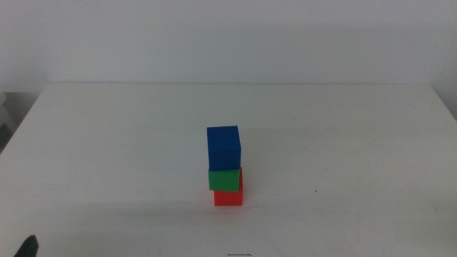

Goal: Stack red cubes first, then green, then blue cubes in a specific spot.

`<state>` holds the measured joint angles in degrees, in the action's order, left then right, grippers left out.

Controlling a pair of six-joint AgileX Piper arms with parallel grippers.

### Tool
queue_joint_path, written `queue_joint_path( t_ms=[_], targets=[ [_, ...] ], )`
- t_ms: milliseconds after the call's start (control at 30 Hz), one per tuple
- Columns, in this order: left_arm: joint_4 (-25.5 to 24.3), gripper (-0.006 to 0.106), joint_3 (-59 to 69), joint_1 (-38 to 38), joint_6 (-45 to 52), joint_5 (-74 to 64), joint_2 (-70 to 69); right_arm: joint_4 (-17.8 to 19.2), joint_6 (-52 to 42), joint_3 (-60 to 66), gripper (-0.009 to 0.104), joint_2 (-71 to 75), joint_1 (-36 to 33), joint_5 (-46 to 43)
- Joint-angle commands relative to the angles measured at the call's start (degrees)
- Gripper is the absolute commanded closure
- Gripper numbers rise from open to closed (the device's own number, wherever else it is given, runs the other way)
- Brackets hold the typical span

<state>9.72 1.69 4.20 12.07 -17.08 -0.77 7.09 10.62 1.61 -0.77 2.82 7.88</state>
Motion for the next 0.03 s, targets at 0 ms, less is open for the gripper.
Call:
queue_joint_path(
  t_ms=[0],
  targets=[
    [0.4, 0.009, -0.2, -0.1, -0.2, 4.4, -1.2, 0.8, -0.5, -1.0, 0.031, -0.7, 0.3, -4.1]
  ],
)
